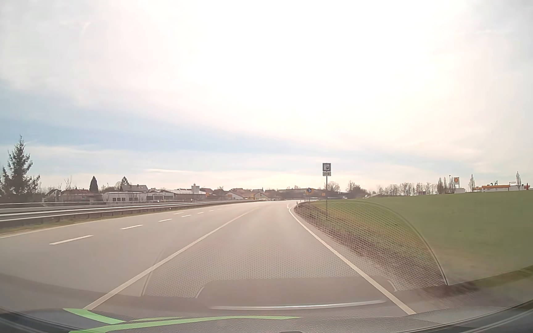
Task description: Follow the waypoints while adhering to traffic rules and regulations
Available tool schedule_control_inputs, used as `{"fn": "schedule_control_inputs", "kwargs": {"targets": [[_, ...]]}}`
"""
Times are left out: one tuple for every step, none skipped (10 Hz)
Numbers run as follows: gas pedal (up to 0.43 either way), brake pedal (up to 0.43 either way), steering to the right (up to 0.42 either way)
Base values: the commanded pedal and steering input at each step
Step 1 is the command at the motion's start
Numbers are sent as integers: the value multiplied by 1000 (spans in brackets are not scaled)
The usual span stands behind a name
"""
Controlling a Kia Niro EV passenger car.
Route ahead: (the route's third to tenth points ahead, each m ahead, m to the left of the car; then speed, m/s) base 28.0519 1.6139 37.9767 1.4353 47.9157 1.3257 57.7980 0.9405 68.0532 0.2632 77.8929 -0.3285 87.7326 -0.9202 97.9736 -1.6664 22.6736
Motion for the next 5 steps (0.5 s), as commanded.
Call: {"fn": "schedule_control_inputs", "kwargs": {"targets": [[220,0,5],[220,0,5],[220,0,5],[220,0,5],[220,0,6]]}}
